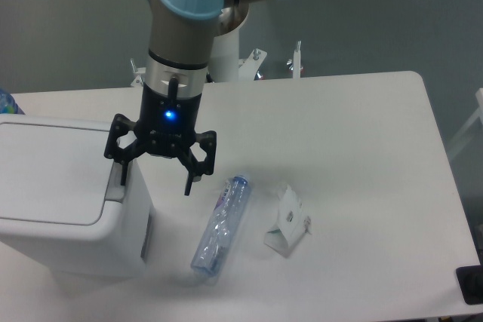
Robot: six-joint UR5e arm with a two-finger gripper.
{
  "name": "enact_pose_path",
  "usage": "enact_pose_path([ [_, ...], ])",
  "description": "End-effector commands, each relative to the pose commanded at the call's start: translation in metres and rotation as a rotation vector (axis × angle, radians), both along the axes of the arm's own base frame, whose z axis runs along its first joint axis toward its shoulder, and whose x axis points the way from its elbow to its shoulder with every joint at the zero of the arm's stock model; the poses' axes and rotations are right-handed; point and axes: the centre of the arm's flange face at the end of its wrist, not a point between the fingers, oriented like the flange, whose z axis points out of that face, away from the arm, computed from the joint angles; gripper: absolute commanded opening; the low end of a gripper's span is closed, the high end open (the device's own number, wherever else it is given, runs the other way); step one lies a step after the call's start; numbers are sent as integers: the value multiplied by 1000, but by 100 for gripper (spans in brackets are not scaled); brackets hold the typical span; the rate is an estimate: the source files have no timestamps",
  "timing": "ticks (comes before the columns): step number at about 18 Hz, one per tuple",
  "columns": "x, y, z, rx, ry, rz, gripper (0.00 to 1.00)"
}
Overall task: Open the trash can
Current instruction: 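Lower the gripper onto the lid edge and push it open, then lift the gripper away from the opened trash can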
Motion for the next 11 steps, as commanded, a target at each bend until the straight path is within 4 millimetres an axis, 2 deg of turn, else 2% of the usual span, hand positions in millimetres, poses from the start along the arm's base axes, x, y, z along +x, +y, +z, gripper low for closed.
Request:
enact_pose_path([
  [6,1,-1,-7,-11,-6,-1,100],
  [11,0,-2,4,6,5,2,100],
])
